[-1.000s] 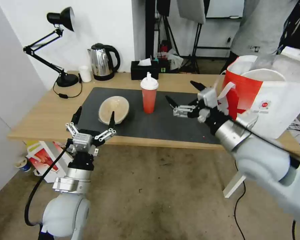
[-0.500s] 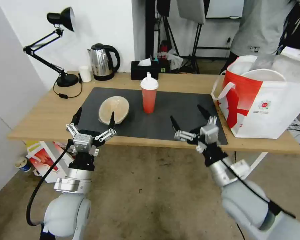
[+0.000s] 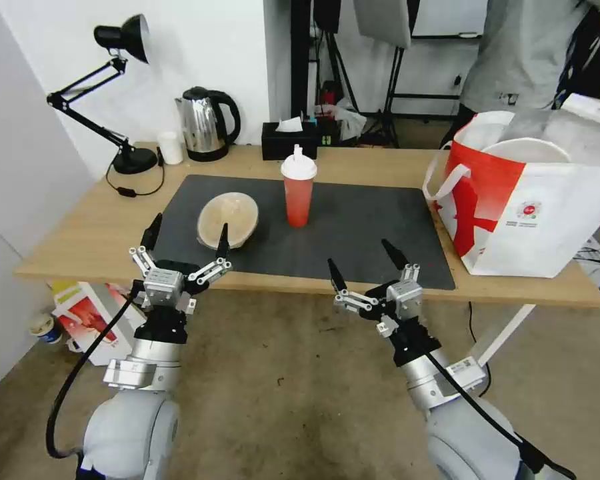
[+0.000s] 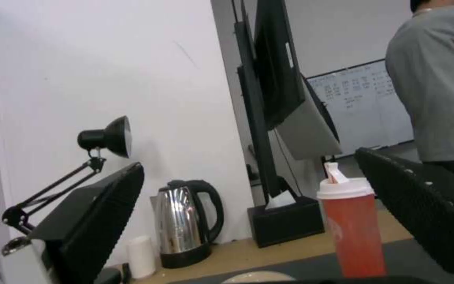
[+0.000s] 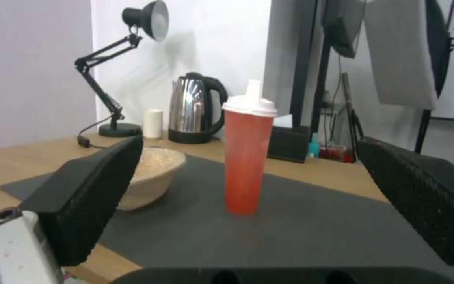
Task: Pick up the trash from the table and place it into the takeout bag.
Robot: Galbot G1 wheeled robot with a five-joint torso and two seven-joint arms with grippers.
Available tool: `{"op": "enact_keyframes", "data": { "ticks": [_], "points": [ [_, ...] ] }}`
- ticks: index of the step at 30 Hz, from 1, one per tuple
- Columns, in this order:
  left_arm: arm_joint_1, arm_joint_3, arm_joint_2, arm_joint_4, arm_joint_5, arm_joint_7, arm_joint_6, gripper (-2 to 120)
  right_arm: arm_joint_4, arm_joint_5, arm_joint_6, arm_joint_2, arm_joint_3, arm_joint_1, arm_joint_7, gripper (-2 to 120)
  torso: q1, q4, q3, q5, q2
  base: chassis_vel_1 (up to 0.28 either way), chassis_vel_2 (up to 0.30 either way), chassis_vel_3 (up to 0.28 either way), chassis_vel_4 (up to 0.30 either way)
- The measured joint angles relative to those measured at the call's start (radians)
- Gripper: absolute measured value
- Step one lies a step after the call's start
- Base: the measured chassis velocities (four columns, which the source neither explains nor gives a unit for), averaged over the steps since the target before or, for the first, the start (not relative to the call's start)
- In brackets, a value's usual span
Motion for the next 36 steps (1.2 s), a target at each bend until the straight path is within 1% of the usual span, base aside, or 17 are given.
{"op": "enact_keyframes", "data": {
  "ticks": [4,5,9,11,13,16,20,25,30,33,36],
  "points": [
    [0.002,0.014,-0.001,-0.001,0.009,0.0,-0.001,100,-0.056,0.045,-0.028,-0.012,-0.018,0.079,-0.015,100,0.0,0.0,0.0,0.0,0.0,0.0,0.0,0.0,0.0],
    [0.002,0.014,-0.001,-0.001,0.009,0.0,-0.001,100,-0.056,0.045,-0.028,-0.012,-0.018,0.079,-0.015,100,0.0,0.0,0.0,0.0,0.0,0.0,0.0,0.0,0.0],
    [0.002,0.014,-0.004,0.0,0.015,0.0,-0.003,100,-0.134,0.095,-0.048,-0.007,-0.054,0.18,-0.023,100,0.0,0.0001,0.0,0.0001,0.0,0.0,0.0,0.0,0.0],
    [0.002,0.013,-0.003,0.0,0.015,0.0,-0.003,100,-0.146,0.103,-0.053,-0.005,-0.062,0.203,-0.023,100,0.0,0.0,0.0,0.0,0.0,0.0,0.0,0.0,0.0],
    [0.002,0.008,0.0,0.001,0.015,0.0,-0.003,100,-0.182,0.124,-0.068,0.0,-0.087,0.266,-0.024,100,0.0,0.0001,0.0,0.0,0.0,0.0,0.0,0.0,0.0],
    [0.002,0.005,0.001,0.002,0.015,0.0,-0.002,100,-0.209,0.137,-0.074,0.005,-0.105,0.307,-0.024,100,0.0,0.0002,0.0,-0.0001,0.0,0.0,0.0,0.0,0.0],
    [0.005,0.002,0.0,0.004,0.016,0.0,-0.001,100,-0.291,0.181,-0.085,0.014,-0.158,0.413,-0.029,100,0.0,0.0002,0.0,0.0,0.0,0.0,0.0,0.0,0.0],
    [0.005,0.002,-0.003,0.004,0.018,0.0,0.0,100,-0.332,0.208,-0.09,0.018,-0.18,0.464,-0.034,100,0.0,0.0,0.0,-0.0001,0.0,0.0,0.0,0.0,0.0],
    [0.004,0.007,-0.009,0.007,0.028,0.0,0.0,100,-0.369,0.219,-0.103,0.041,-0.199,0.509,-0.035,100,0.0,0.0,0.0,-0.0001,0.0,0.0,0.0,0.0,0.0],
    [0.007,0.011,-0.012,0.006,0.033,0.0,0.0,100,-0.411,0.219,-0.109,0.065,-0.228,0.555,-0.038,100,0.0,0.0001,0.0,-0.0001,0.0,0.0,0.0,0.0,0.0],
    [0.01,0.007,-0.011,0.001,0.033,0.0,0.0,100,-0.437,0.221,-0.113,0.072,-0.244,0.585,-0.041,100,0.0,0.0001,0.0,-0.0001,0.0,0.0,0.0,0.0,0.0]
  ]
}}
